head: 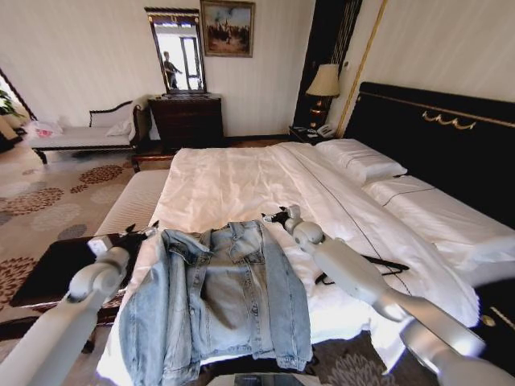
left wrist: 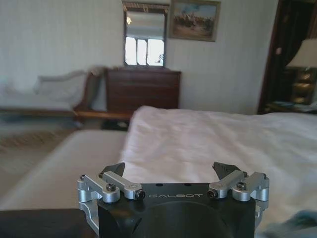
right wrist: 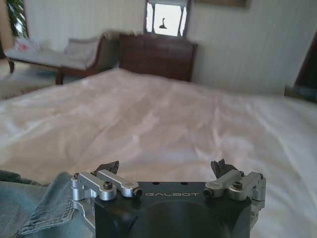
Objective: Pick up the clothes from the bed and hang them on the clothes hanger.
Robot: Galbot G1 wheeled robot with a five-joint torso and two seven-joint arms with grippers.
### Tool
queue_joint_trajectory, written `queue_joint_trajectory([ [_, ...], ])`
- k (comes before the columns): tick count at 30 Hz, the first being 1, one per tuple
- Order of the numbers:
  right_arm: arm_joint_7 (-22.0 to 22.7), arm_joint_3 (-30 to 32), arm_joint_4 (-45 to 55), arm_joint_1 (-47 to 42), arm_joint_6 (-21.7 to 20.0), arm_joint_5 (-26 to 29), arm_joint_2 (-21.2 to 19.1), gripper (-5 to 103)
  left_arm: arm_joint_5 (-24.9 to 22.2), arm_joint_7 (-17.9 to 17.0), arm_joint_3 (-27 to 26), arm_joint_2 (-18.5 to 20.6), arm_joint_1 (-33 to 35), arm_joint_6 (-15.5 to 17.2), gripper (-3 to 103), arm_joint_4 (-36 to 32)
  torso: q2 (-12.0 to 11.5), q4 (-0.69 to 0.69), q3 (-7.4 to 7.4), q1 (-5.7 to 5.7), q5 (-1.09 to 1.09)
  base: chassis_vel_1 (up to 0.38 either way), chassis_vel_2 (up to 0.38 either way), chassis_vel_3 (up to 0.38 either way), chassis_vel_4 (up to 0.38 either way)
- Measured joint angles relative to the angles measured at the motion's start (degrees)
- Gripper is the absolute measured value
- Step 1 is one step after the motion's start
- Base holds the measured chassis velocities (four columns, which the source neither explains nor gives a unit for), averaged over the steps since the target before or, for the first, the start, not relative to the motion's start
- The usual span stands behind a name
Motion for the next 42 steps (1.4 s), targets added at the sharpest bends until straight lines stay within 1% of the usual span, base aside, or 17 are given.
queue_joint_trajectory([
  [1, -1.1, 0.6, 0.6, -1.3, 2.5, -2.8, -0.6, 100, 2.9, 0.7, -2.5, -1.5, 2.9, -1.0, 100, -1.1, 0.0, 0.02, 0.00, 0.00, 0.00, 0.000, 0.000, 0.000, 0.000],
  [2, -1.1, 0.6, 0.6, -1.3, 2.5, -2.8, -0.6, 100, 2.9, 0.7, -2.5, -1.5, 2.9, -1.0, 100, -1.1, 0.0, 0.02, 0.00, 0.00, 0.00, 0.000, 0.000, 0.000, 0.000],
  [3, -2.4, 1.2, 1.2, -2.7, 5.4, -6.3, -1.2, 100, 5.1, 1.5, -5.0, -3.4, 6.0, -2.1, 100, -2.3, 0.0, 0.04, 0.00, -0.01, -0.01, 0.000, 0.000, 0.000, 0.000],
  [4, -3.2, 1.6, 1.5, -3.5, 6.9, -8.4, -1.5, 100, 5.7, 1.8, -6.0, -4.3, 7.3, -2.6, 100, -2.9, 0.0, 0.05, -0.01, -0.01, -0.02, 0.000, 0.000, 0.000, 0.000],
  [6, -5.2, 3.7, 3.2, -7.3, 11.7, -14.3, -2.7, 100, 6.8, 2.9, -9.8, -8.6, 12.9, -4.2, 100, -5.7, 0.0, 0.05, -0.01, -0.02, -0.01, 0.000, 0.000, 0.000, 0.000],
  [9, -5.8, 6.4, 5.5, -11.0, 13.4, -15.7, -3.6, 100, 7.7, 3.5, -11.3, -11.1, 15.9, -5.2, 100, -7.3, 0.0, 0.05, -0.01, -0.02, 0.00, 0.000, 0.000, 0.000, 0.000],
  [11, -6.1, 8.7, 7.7, -14.6, 14.3, -15.5, -4.4, 100, 7.8, 3.7, -12.0, -12.9, 17.8, -6.0, 100, -8.8, 0.0, -0.02, -0.01, -0.01, -0.02, 0.000, 0.000, 0.000, 0.000],
  [14, -6.7, 9.8, 9.7, -17.9, 14.8, -14.3, -4.6, 100, 7.7, 4.6, -13.8, -16.0, 21.8, -7.1, 100, -11.5, 0.0, -0.02, 0.00, 0.00, 0.01, 0.000, 0.000, 0.000, 0.000],
  [20, -6.9, 9.8, 11.7, -20.1, 14.8, -13.5, -4.4, 100, 8.2, 5.3, -15.1, -19.8, 26.1, -8.3, 100, -14.0, 0.0, 0.03, 0.00, 0.00, -0.02, 0.000, 0.000, 0.000, 0.000],
  [23, -6.9, 9.2, 13.2, -21.1, 14.1, -12.9, -4.2, 100, 10.3, 6.0, -15.1, -21.9, 28.4, -9.8, 100, -14.4, 0.0, 0.02, 0.00, 0.00, -0.01, 0.000, 0.000, 0.000, 0.000],
  [25, -6.9, 8.8, 13.8, -22.0, 13.7, -12.8, -4.2, 100, 14.1, 6.7, -14.3, -23.6, 29.8, -11.9, 100, -13.9, 0.0, 0.02, 0.00, 0.00, -0.01, 0.000, 0.000, 0.000, 0.000],
  [26, -6.9, 8.8, 13.8, -22.0, 13.7, -12.8, -4.2, 100, 14.1, 6.7, -14.3, -23.6, 29.8, -11.9, 100, -13.9, 0.0, 0.02, 0.00, 0.00, -0.01, 0.000, 0.000, 0.000, 0.000],
  [29, -6.9, 8.6, 15.1, -24.5, 13.3, -13.2, -4.3, 100, 17.8, 8.3, -12.3, -26.1, 32.4, -15.4, 100, -12.8, 0.0, 0.02, 0.01, 0.01, -0.01, 0.000, 0.000, 0.000, 0.000],
  [30, -6.9, 8.6, 15.1, -24.5, 13.3, -13.2, -4.3, 100, 17.8, 8.3, -12.3, -26.1, 32.4, -15.4, 100, -12.8, 0.0, 0.02, 0.01, 0.01, -0.01, 0.000, 0.000, 0.000, 0.000],
  [33, -6.8, 8.8, 16.1, -26.7, 13.0, -13.9, -4.3, 100, 19.1, 9.0, -10.6, -28.7, 33.7, -18.6, 100, -11.4, 0.0, 0.00, 0.00, 0.00, -0.01, 0.000, 0.000, 0.000, 0.000],
  [39, -6.7, 8.2, 16.3, -27.1, 12.6, -14.5, -4.2, 100, 19.0, 9.3, -9.9, -31.0, 34.4, -19.8, 100, -11.2, 0.0, 0.02, 0.00, 0.01, -0.01, 0.000, 0.000, 0.000, 0.000],
  [42, -6.7, 6.0, 16.0, -26.4, 11.7, -15.3, -4.1, 100, 19.7, 9.4, -9.1, -31.6, 34.5, -20.6, 100, -11.3, 0.0, 0.01, 0.00, 0.01, -0.01, 0.000, 0.000, 0.000, 0.000],
])
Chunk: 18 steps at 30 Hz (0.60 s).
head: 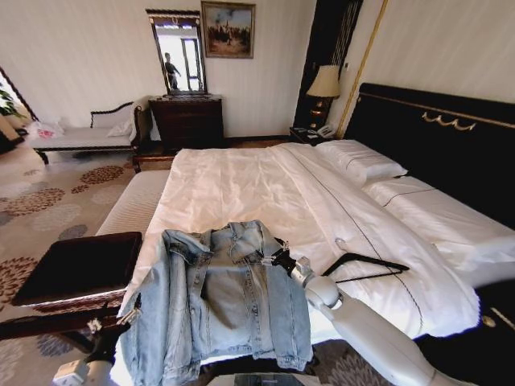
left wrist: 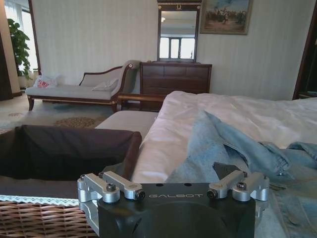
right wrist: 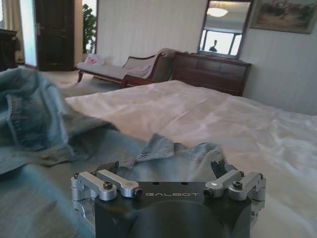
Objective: Pick up the clothes from the bed and hang them on the clothes hanger.
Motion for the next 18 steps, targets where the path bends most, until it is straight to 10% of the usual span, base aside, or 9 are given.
queue_joint_trajectory([
  [18, 5.0, -13.6, -16.8, 16.0, -7.9, 14.4, 17.1, 99, 1.4, -0.2, 0.6, -2.1, -0.1, 0.4, 100, -1.7, 0.0, 0.01, 0.01, 0.00, -0.01, 0.000, 0.000, 0.000, 0.000],
])
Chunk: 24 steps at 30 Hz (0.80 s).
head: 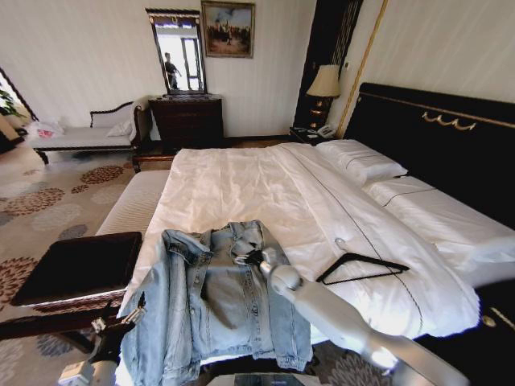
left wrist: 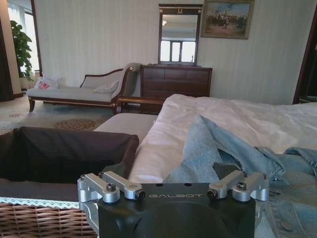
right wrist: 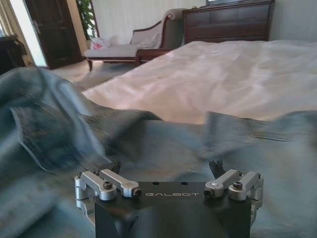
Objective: Pick up the clothes from the bed and hang them on the clothes hanger.
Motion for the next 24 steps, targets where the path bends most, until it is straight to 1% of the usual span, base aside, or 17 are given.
queue_joint_trajectory([
  [1, 0.1, -0.3, -1.0, 0.5, 0.0, 0.2, 1.3, 99, 0.1, 0.0, 0.1, -0.1, 0.0, 0.1, 102, 0.0, 0.0, 0.00, 0.00, 0.00, 0.00, 0.000, 0.000, 0.000, 0.000],
  [3, 0.6, -0.6, -3.6, 1.4, -0.1, 0.1, 3.6, 99, 0.1, -0.1, 0.2, -0.3, 0.0, 0.1, 100, -0.1, 0.0, 0.00, 0.00, 0.00, -0.01, 0.000, 0.000, 0.000, 0.000],
  [4, 0.6, -0.6, -3.6, 1.4, -0.1, 0.1, 3.6, 99, 0.1, -0.1, 0.2, -0.3, 0.0, 0.1, 100, -0.1, 0.0, 0.00, 0.00, 0.00, -0.01, 0.000, 0.000, 0.000, 0.000],
  [5, 0.8, -0.7, -5.0, 1.8, -0.1, -0.3, 4.5, 98, 0.2, -0.1, 0.3, -0.4, 0.0, 0.2, 100, -0.2, 0.0, 0.00, 0.00, 0.00, 0.00, 0.000, 0.000, 0.000, 0.000],
  [6, 1.0, -0.7, -6.4, 2.1, 0.0, -1.1, 5.1, 98, 0.2, -0.1, 0.3, -0.5, 0.0, 0.2, 98, -0.2, 0.0, 0.00, 0.00, 0.00, -0.01, 0.000, 0.000, 0.000, 0.000],
  [8, 1.1, -0.7, -7.1, 2.3, 0.1, -1.6, 5.4, 98, 0.1, -0.1, 0.3, -0.5, 0.0, 0.2, 99, -0.2, 0.0, -0.01, 0.00, 0.00, -0.01, 0.000, 0.000, 0.000, 0.000],
  [9, 1.4, -0.6, -9.9, 2.9, 0.7, -4.2, 6.3, 98, 0.1, -0.2, 0.3, -0.6, -0.1, 0.2, 102, -0.2, 0.0, -0.01, 0.00, 0.00, 0.01, 0.000, 0.000, 0.000, 0.000],
  [11, 1.8, -0.2, -13.2, 3.8, 1.3, -6.3, 7.0, 97, 0.0, -0.2, 0.4, -0.6, -0.2, 0.3, 100, -0.1, 0.0, -0.01, 0.00, 0.00, 0.00, 0.000, 0.000, 0.000, 0.000],
  [18, 2.0, -0.2, -17.1, 5.1, 2.0, -7.1, 8.2, 94, -0.1, -0.2, 0.7, -0.5, -0.6, 0.7, 100, 0.0, 0.0, -0.02, 0.00, 0.00, 0.00, 0.000, 0.000, 0.000, 0.000],
  [20, 2.0, -0.4, -19.7, 5.8, 2.2, -7.1, 9.7, 93, -0.1, -0.3, 0.9, -0.5, -0.8, 0.9, 100, 0.0, 0.0, -0.01, 0.00, 0.00, 0.00, 0.000, 0.000, 0.000, 0.000],
  [22, 2.0, -0.4, -20.3, 5.9, 2.2, -7.2, 10.0, 93, -0.1, -0.3, 0.9, -0.4, -0.8, 0.9, 100, 0.0, 0.0, -0.01, 0.00, 0.00, 0.01, 0.000, 0.000, 0.000, 0.000],
  [23, 2.1, -0.5, -21.5, 6.3, 2.3, -7.5, 10.8, 89, -0.1, -0.3, 0.9, -0.4, -0.8, 1.0, 100, 0.0, 0.0, 0.00, 0.00, 0.00, 0.01, 0.000, 0.000, 0.000, 0.000],
  [24, 2.2, -0.6, -22.2, 6.6, 2.3, -7.7, 11.3, 89, -0.2, -0.3, 0.9, -0.4, -0.8, 1.0, 100, 0.0, 0.0, 0.00, 0.00, 0.00, 0.01, 0.000, 0.000, 0.000, 0.000],
])
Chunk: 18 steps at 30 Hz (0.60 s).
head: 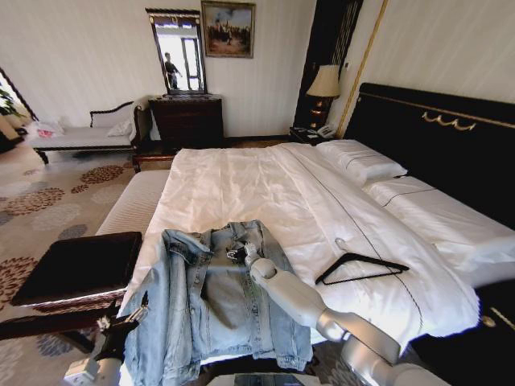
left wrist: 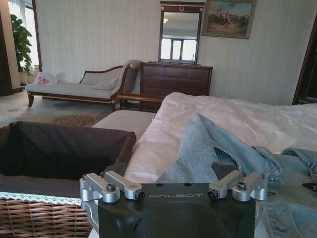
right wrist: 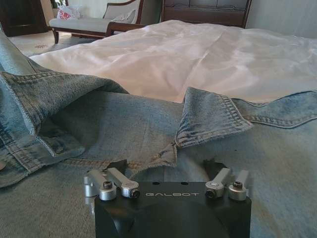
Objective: Pick up the clothes from the bed and hang them on the clothes hanger.
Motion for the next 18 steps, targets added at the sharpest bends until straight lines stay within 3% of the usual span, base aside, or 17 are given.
queue_joint_trajectory([
  [1, 0.0, 0.0, -2.0, 0.6, 0.3, -0.4, 0.9, 73, -0.2, 0.0, -0.1, 0.0, 0.0, 0.0, 100, -0.1, 0.0, 0.00, 0.00, 0.00, 0.00, 0.000, 0.000, 0.000, 0.000],
  [2, 0.0, 0.0, -2.2, 0.7, 0.4, -0.4, 1.0, 68, -0.2, -0.1, -0.1, -0.1, 0.1, 0.0, 100, -0.2, 0.0, 0.00, 0.00, 0.00, 0.00, 0.000, 0.000, 0.000, 0.000],
  [3, 0.0, 0.0, -2.2, 0.7, 0.4, -0.4, 1.0, 68, -0.2, -0.1, -0.1, -0.1, 0.1, 0.0, 100, -0.2, 0.0, 0.00, 0.00, 0.00, 0.00, 0.000, 0.000, 0.000, 0.000],
  [7, 0.2, 0.0, -1.8, 0.7, 0.4, -0.2, 0.9, 46, -0.2, -0.1, -0.1, -0.2, 0.3, 0.0, 100, -0.2, 0.0, 0.00, 0.00, 0.00, 0.00, 0.000, 0.000, 0.000, 0.000],
  [9, 0.2, 0.0, -1.6, 0.7, 0.4, -0.1, 0.9, 46, -0.2, -0.1, -0.1, -0.2, 0.3, 0.0, 100, -0.2, 0.0, 0.00, -0.01, 0.00, 0.00, 0.000, 0.000, 0.000, 0.000],
  [13, 0.3, 0.1, -0.9, 0.5, 0.4, 0.1, 0.5, 24, -0.2, -0.1, -0.1, -0.2, 0.3, 0.0, 100, -0.4, 0.0, -0.01, -0.01, 0.00, 0.00, 0.000, 0.000, 0.000, 0.000],
  [16, 0.4, 0.0, -0.4, 0.4, 0.4, 0.2, 0.3, 19, -0.3, -0.1, -0.1, -0.2, 0.4, 0.0, 100, -0.4, 0.0, 0.00, -0.01, 0.00, 0.00, 0.000, 0.000, 0.000, 0.000],
  [18, 0.5, 0.0, 0.1, 0.4, 0.4, 0.3, 0.2, 9, -0.3, -0.1, -0.1, -0.2, 0.4, 0.0, 100, -0.5, 0.0, -0.01, -0.01, 0.00, 0.00, 0.000, 0.000, 0.000, 0.000],
])
